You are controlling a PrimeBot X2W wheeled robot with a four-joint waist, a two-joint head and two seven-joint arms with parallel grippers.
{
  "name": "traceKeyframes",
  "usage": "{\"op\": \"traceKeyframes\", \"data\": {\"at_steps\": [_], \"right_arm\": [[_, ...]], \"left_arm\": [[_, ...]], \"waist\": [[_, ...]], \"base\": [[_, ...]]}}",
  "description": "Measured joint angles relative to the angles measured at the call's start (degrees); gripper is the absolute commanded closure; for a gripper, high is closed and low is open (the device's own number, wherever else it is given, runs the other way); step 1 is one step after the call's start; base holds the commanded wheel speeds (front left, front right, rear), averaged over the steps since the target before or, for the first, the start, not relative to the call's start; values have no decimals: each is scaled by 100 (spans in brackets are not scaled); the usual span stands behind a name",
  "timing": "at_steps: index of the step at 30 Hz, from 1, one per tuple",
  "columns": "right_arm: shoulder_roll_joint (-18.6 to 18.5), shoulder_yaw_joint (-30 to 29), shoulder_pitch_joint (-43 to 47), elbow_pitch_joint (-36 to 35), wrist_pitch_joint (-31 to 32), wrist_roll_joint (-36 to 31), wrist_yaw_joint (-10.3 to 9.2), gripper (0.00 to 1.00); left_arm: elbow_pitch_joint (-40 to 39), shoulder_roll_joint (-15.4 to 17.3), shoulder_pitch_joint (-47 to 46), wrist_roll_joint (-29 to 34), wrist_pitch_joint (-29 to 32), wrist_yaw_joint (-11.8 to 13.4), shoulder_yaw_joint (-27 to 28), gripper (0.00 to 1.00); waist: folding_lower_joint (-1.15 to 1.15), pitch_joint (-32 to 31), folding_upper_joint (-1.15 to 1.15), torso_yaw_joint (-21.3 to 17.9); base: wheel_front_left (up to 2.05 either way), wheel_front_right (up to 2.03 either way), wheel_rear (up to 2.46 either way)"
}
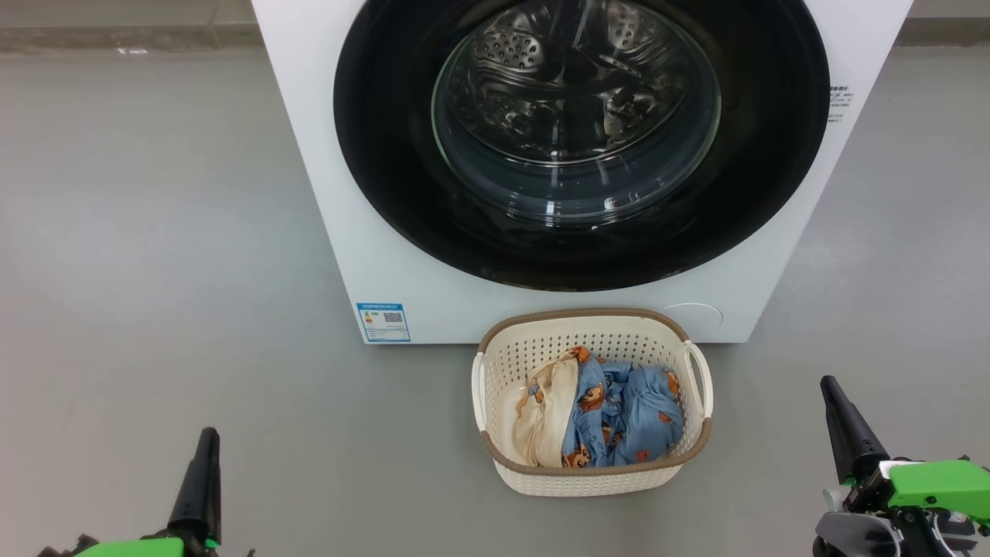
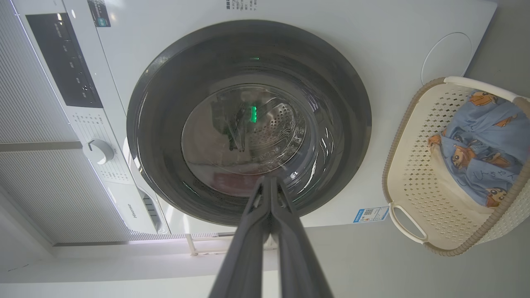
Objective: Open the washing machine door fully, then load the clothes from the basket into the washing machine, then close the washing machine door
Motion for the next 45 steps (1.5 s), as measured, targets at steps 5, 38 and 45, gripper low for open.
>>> {"op": "traceKeyframes", "data": {"at_steps": [5,38,45], "right_arm": [[0,0,0,0,0,0,0,100],[43,144,280,223,-367,-566,-2,0],[21,175,255,90,-472,-1025,-2,0]], "left_arm": [[0,0,0,1,1,0,2,100],[34,23,304,333,-347,1,-227,0],[-16,121,277,778,-465,1,-292,0]], "waist": [[0,0,0,0],[0,30,0,-2],[0,38,0,8]], "base": [[0,0,0],[0,0,0],[0,0,0]]}}
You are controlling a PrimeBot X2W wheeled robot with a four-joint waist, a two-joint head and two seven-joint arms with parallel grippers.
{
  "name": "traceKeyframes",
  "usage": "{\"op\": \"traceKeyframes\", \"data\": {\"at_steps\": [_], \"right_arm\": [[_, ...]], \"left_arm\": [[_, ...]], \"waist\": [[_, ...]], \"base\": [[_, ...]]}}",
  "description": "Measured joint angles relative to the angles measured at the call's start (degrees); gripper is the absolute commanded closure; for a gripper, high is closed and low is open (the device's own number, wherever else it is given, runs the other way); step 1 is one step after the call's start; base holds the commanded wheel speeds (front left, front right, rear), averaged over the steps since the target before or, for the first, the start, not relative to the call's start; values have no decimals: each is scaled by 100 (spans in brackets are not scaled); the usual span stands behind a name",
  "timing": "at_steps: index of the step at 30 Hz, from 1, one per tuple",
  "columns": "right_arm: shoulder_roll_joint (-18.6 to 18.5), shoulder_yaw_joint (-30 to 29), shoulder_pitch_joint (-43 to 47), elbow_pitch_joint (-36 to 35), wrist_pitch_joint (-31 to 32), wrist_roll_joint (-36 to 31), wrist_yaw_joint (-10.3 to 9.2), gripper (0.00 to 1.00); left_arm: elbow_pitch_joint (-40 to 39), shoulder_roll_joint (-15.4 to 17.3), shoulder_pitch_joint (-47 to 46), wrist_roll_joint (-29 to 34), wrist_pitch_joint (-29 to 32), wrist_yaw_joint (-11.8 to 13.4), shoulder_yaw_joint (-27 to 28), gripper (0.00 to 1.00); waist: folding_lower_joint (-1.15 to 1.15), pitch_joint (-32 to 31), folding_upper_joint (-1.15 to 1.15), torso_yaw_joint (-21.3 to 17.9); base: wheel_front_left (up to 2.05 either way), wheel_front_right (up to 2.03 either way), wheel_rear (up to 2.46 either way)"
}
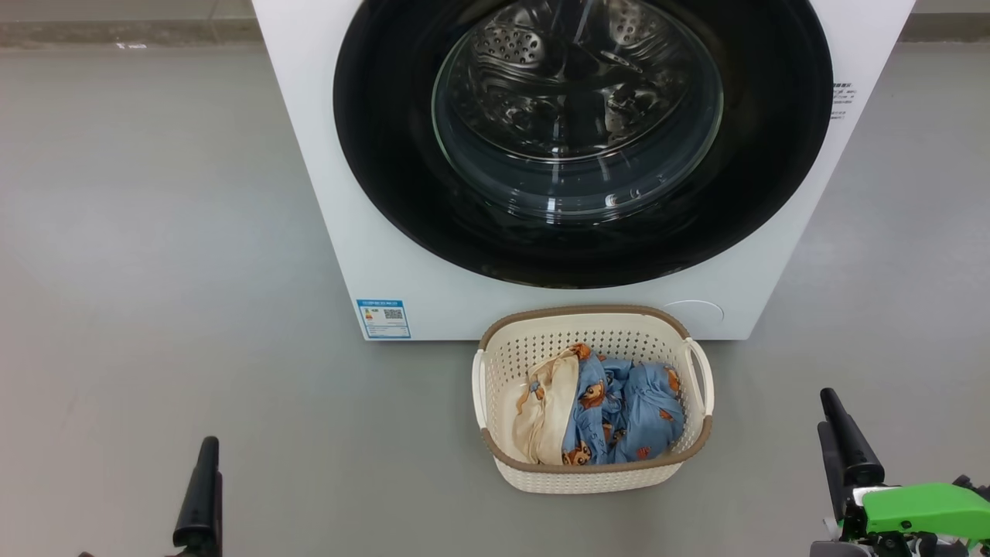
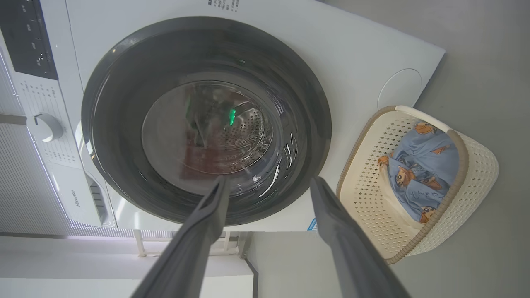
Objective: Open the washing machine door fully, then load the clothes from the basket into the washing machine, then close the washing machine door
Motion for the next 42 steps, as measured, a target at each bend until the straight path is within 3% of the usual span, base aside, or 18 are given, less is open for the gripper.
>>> {"op": "traceKeyframes", "data": {"at_steps": [18,42], "right_arm": [[-201,201,-29,-248,-299,-1561,0,0],[-357,378,-165,-266,-678,-3032,0,0]], "left_arm": [[5,36,-9,1770,-320,0,-71,0],[-22,177,-102,3301,-694,-1,-190,0]], "waist": [[0,26,0,39],[0,76,0,34]], "base": [[0,0,0],[0,0,0]]}}
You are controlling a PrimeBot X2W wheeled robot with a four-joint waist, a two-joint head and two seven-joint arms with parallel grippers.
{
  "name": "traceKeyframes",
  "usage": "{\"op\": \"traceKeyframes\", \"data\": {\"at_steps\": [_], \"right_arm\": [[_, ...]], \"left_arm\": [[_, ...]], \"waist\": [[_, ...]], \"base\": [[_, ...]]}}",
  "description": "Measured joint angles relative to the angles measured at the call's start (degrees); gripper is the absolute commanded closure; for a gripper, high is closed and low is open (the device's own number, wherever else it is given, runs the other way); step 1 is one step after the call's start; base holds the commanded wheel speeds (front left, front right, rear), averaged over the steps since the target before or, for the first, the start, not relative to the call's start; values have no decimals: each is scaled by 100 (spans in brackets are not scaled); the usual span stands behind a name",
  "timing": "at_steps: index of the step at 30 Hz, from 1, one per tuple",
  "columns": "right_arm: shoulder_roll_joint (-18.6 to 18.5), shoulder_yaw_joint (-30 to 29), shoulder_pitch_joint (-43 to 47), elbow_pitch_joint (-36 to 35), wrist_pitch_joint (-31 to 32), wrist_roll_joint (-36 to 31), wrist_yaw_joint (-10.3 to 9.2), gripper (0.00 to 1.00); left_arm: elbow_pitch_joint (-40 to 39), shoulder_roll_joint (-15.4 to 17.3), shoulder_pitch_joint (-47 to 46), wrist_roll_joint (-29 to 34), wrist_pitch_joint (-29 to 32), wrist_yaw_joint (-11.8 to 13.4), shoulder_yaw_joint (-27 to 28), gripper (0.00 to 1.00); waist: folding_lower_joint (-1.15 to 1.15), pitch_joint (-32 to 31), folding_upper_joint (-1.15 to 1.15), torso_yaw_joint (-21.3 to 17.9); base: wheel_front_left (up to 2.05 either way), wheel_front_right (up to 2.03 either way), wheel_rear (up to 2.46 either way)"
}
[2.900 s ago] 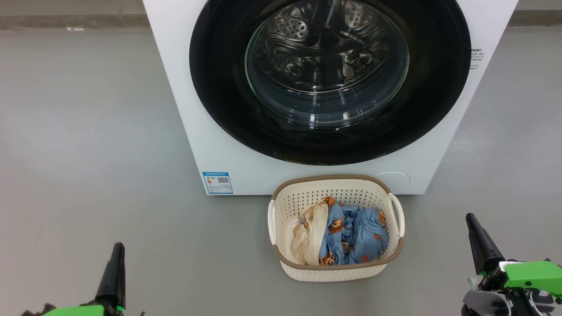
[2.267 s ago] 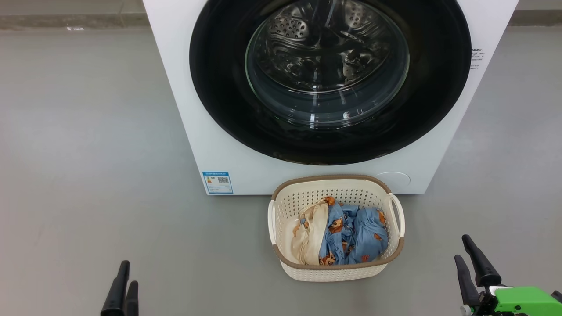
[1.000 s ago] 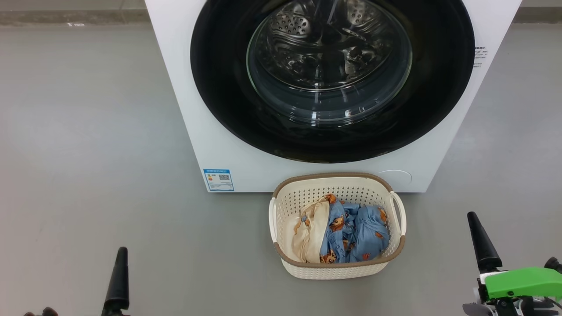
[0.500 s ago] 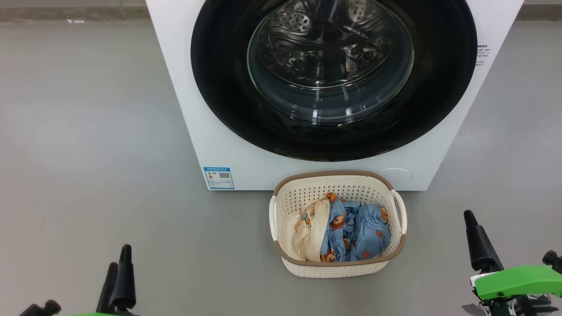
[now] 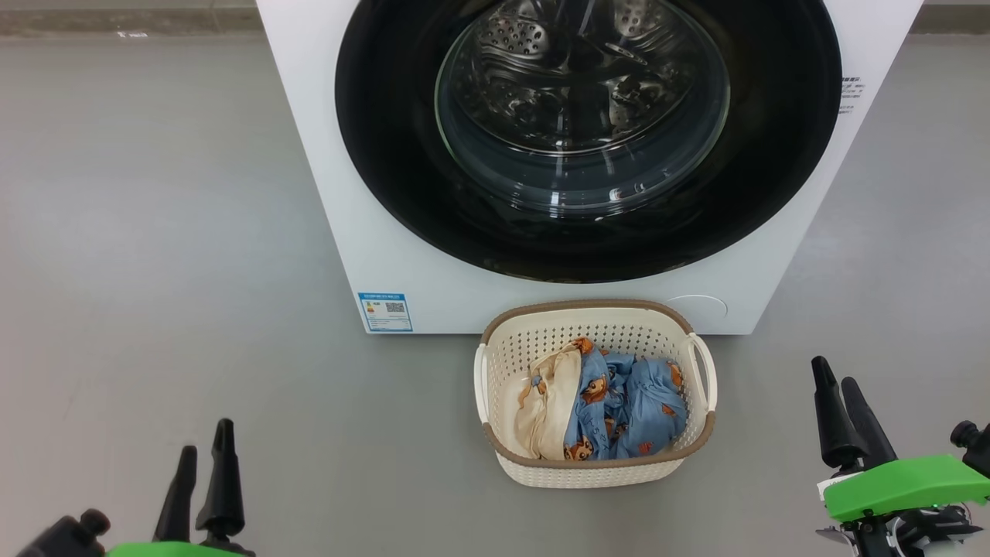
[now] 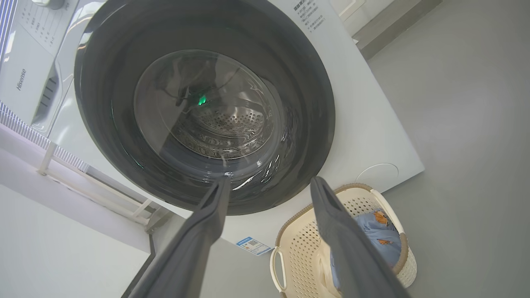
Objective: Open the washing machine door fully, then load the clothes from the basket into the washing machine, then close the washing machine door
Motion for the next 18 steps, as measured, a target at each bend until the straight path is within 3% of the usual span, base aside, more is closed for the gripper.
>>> {"op": "traceKeyframes", "data": {"at_steps": [18], "right_arm": [[-149,186,-13,31,-301,-1188,1,0]], "left_arm": [[-13,56,-40,1573,-283,0,34,0]], "waist": [[0,-18,0,-1]], "base": [[0,0,0]]}}
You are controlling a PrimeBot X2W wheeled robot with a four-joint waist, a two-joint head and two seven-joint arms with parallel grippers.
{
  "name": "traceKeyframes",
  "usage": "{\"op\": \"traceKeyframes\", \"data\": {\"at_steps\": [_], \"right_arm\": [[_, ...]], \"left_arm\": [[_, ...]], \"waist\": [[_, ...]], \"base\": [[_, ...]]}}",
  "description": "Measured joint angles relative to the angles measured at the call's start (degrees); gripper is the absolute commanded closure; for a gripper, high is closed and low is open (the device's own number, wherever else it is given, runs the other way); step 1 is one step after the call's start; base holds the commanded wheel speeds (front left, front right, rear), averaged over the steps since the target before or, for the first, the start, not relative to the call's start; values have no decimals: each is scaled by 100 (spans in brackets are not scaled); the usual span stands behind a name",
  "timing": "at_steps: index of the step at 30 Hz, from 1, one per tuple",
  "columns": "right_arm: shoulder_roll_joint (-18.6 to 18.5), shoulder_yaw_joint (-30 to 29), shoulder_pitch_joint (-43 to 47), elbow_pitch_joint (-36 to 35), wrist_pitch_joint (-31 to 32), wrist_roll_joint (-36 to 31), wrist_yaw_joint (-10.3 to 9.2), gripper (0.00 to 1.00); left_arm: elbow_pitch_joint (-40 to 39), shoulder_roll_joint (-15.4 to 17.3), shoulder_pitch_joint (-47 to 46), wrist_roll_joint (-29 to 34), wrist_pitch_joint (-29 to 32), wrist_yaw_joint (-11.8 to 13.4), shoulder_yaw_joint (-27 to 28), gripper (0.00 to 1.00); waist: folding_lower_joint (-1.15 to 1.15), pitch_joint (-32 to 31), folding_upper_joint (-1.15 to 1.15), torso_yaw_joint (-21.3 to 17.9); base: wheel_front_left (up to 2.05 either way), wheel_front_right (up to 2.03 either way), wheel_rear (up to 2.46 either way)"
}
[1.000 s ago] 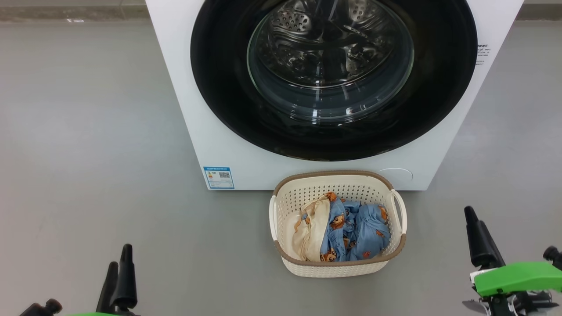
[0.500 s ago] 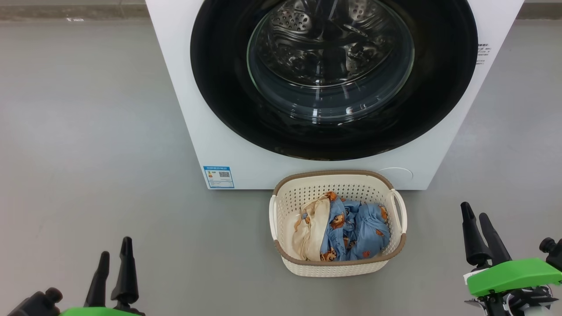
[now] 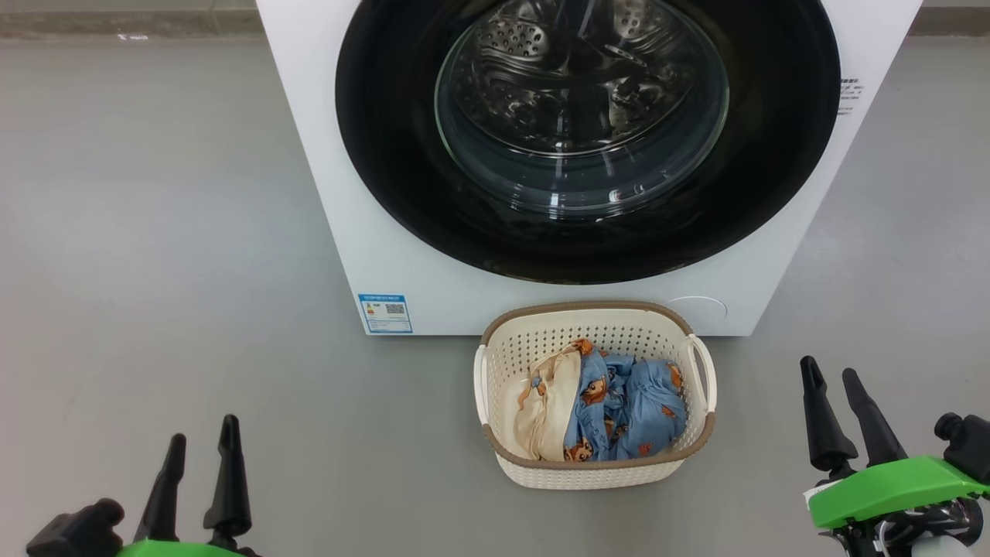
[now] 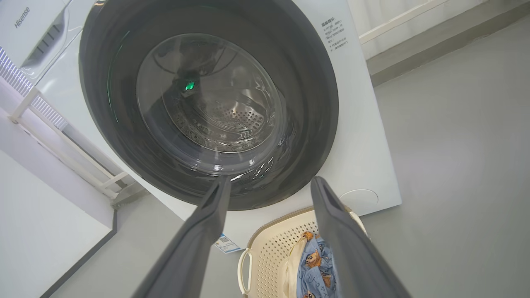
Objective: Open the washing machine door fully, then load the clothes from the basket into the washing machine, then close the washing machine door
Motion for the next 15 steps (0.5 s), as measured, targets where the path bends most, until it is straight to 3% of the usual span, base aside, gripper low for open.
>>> {"op": "traceKeyframes", "data": {"at_steps": [15], "right_arm": [[-77,70,-76,-14,-234,-882,0,0]], "left_arm": [[-79,18,-6,1025,-236,-1,-26,0]], "waist": [[0,30,0,-27]], "base": [[0,0,0]]}}
